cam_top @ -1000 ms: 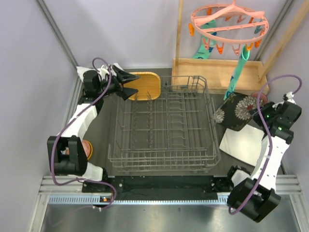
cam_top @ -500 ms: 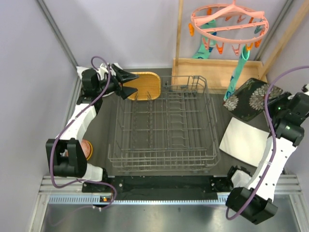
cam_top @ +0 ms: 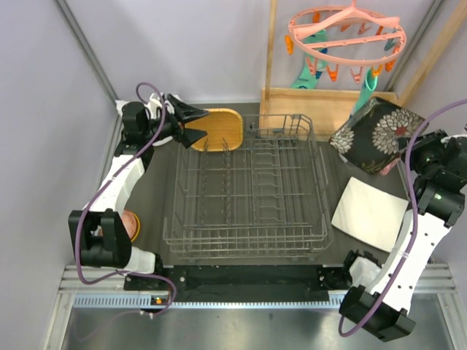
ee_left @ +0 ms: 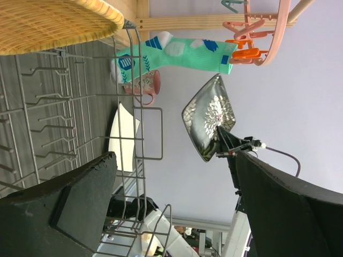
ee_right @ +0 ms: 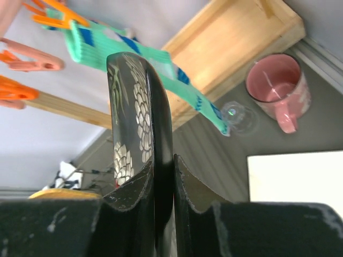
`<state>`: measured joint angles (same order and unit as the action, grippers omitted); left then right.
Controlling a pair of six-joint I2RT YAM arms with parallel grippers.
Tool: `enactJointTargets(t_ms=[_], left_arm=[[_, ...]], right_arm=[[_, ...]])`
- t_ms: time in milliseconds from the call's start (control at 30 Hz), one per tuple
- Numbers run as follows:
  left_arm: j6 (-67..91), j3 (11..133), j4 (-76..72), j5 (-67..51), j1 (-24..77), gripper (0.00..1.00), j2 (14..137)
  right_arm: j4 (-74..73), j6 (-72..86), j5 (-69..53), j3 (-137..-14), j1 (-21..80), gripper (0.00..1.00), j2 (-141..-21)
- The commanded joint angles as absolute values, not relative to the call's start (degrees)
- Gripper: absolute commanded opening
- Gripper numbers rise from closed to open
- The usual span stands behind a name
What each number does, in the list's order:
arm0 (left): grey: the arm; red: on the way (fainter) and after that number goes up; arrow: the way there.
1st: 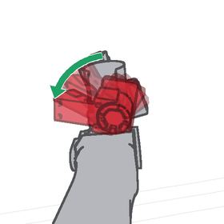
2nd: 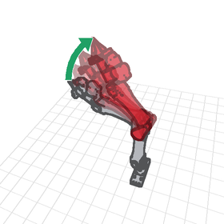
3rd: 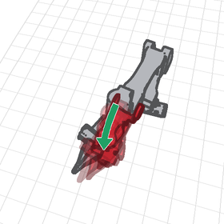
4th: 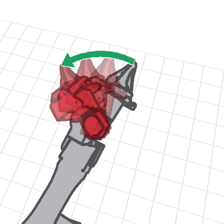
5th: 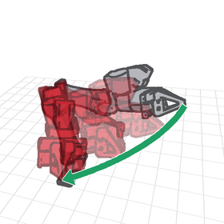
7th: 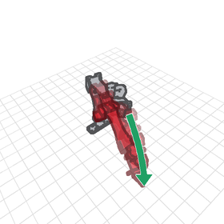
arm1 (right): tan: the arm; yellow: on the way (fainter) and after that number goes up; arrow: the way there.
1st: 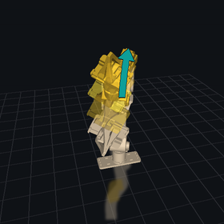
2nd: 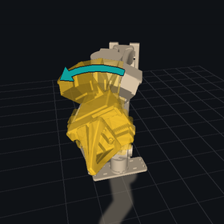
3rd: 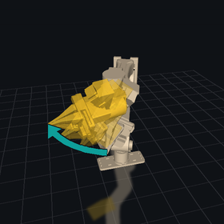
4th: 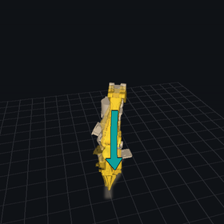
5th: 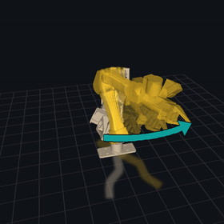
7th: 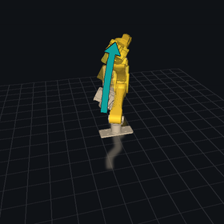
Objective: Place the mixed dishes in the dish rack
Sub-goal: Insert the plate into the dish rack
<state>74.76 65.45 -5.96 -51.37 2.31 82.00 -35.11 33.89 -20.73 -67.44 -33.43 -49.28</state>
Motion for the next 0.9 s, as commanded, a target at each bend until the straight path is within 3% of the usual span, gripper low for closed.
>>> enactJointTargets(t_ms=[0, 633, 867], left_arm=[[73.48, 67.76, -7.29, -51.59, 1.85, 0.96, 80.33], [75.67, 70.05, -9.49, -54.4, -7.56, 0.96, 79.98], [75.41, 69.61, -9.14, -54.32, -7.73, 0.96, 79.1]], right_arm=[[-22.86, 39.55, -26.18, -74.44, -33.22, 0.0, -46.32], [-3.27, 48.95, -50.09, -62.5, -29.8, 0.0, -46.67], [-2.45, 43.96, -46.34, -64.86, -15.32, 0.0, -50.44]])
